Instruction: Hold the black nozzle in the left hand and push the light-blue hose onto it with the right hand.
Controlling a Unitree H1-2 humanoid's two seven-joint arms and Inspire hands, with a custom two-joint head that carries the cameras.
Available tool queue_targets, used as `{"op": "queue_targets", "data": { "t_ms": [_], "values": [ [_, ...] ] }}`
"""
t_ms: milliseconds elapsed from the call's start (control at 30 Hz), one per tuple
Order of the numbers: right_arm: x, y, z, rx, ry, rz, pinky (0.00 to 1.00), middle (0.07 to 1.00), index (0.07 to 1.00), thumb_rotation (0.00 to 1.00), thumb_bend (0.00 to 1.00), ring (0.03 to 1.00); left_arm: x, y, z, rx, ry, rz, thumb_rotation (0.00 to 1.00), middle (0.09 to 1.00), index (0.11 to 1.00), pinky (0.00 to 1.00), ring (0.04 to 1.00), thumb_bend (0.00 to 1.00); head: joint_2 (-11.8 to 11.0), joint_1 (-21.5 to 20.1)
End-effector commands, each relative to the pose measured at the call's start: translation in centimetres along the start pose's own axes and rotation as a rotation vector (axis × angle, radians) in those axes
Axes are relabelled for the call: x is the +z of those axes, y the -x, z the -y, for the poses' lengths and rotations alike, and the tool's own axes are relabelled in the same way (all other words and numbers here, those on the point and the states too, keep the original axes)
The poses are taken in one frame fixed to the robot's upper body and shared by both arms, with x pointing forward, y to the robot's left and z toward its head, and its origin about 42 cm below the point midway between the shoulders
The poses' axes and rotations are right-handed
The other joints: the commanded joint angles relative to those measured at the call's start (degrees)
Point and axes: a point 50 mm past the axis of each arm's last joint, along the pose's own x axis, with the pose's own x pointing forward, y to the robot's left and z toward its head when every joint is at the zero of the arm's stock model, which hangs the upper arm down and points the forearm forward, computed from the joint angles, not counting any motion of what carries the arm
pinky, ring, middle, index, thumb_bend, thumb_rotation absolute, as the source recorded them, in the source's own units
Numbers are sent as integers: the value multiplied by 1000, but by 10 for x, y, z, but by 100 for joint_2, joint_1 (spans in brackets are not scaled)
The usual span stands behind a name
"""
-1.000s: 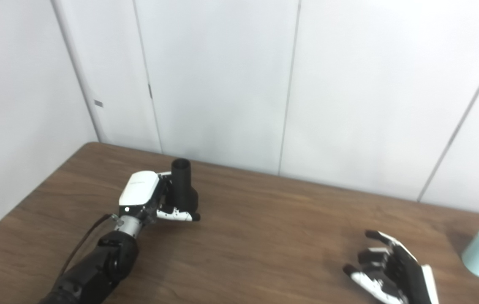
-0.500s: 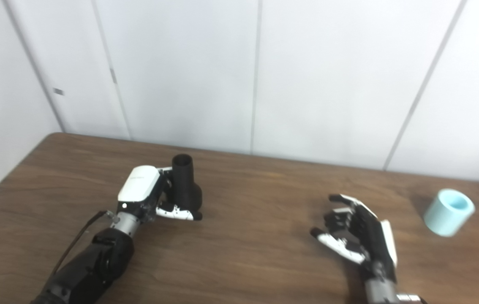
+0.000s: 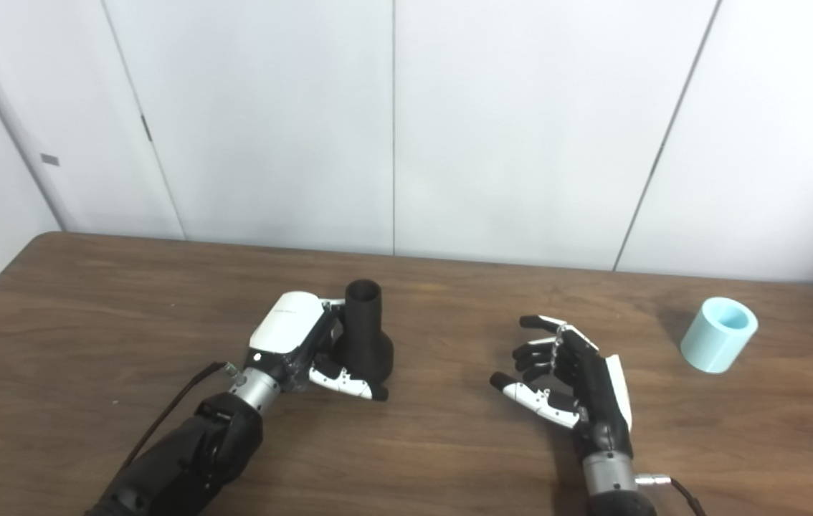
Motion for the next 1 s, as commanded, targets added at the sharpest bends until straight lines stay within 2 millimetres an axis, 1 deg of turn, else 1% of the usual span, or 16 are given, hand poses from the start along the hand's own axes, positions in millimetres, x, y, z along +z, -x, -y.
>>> {"op": "queue_targets", "data": {
  "t_ms": [0, 67, 133, 167, 233, 400, 500, 533, 600, 667, 700, 733, 800, 833, 900, 967],
  "values": [
    [19, -11, 1, -10, -15, 98, 378, 490, 659, 0, 551, 469, 38, 57, 97, -387, 125, 38, 0, 420, 508, 358, 457, 523, 8, -17],
    [18, -11, 1, -9, -16, 98, 369, 490, 659, 0, 551, 465, 35, 58, 93, -390, 137, 38, 0, 420, 511, 358, 464, 522, 19, -71],
    [18, -11, 0, -9, -14, 95, 370, 490, 655, 0, 551, 465, 34, 59, 88, -388, 148, 43, 0, 463, 489, 339, 446, 526, 24, -87],
    [18, -11, 0, -7, -17, 91, 372, 490, 655, 0, 550, 466, 34, 59, 86, -386, 151, 47, 0, 436, 500, 338, 448, 524, 30, -107],
    [17, -11, 0, -4, -24, 84, 376, 490, 658, 0, 550, 473, 34, 60, 83, -386, 154, 55, 0, 418, 510, 349, 459, 522, 30, -110],
    [18, -10, 0, -4, -12, 80, 368, 489, 654, 0, 551, 467, 35, 63, 83, -406, 147, 71, 0, 419, 516, 381, 489, 521, -2, -251],
    [23, -11, 1, -1, -11, 91, 370, 490, 658, 0, 551, 461, 34, 65, 84, -411, 143, 77, 0, 424, 517, 382, 483, 522, -22, -406],
    [30, -12, 4, 1, -10, 101, 370, 490, 659, 0, 552, 459, 34, 66, 84, -409, 137, 79, 0, 426, 517, 382, 482, 522, -39, -540],
    [43, -16, 11, 13, 12, 124, 375, 491, 676, 0, 552, 478, 32, 68, 84, -403, 129, 83, 0, 417, 513, 367, 460, 522, -57, -663],
    [60, -20, 24, 45, 98, 150, 394, 492, 692, 0, 553, 499, 31, 70, 83, -398, 117, 91, 0, 414, 512, 367, 459, 522, -94, -964],
    [65, -21, 28, 56, 128, 157, 405, 572, 702, 55, 612, 507, 31, 71, 82, -397, 112, 93, 0, 411, 511, 373, 465, 521, -94, -964],
    [75, -24, 40, 64, 179, 155, 410, 614, 707, 84, 642, 511, 30, 72, 82, -392, 106, 100, 0, 410, 511, 376, 468, 521, -118, -1156],
    [91, -30, 63, 64, 260, 153, 445, 683, 714, 167, 730, 538, 29, 74, 81, -388, 88, 112, 0, 422, 507, 401, 492, 522, -156, -1383],
    [96, -32, 70, 62, 288, 155, 453, 701, 717, 185, 738, 545, 28, 75, 81, -388, 81, 117, 0, 454, 494, 400, 496, 525, -169, -1455],
    [104, -38, 89, 36, 348, 162, 481, 719, 728, 219, 750, 565, 25, 77, 80, -384, 72, 122, 0, 470, 487, 401, 499, 527, -239, -1717],
    [122, -45, 106, -8, 417, 190, 509, 728, 729, 210, 748, 591, 22, 78, 79, -382, 67, 123, 0, 475, 485, 400, 504, 527, -283, -1853]
  ]
}}
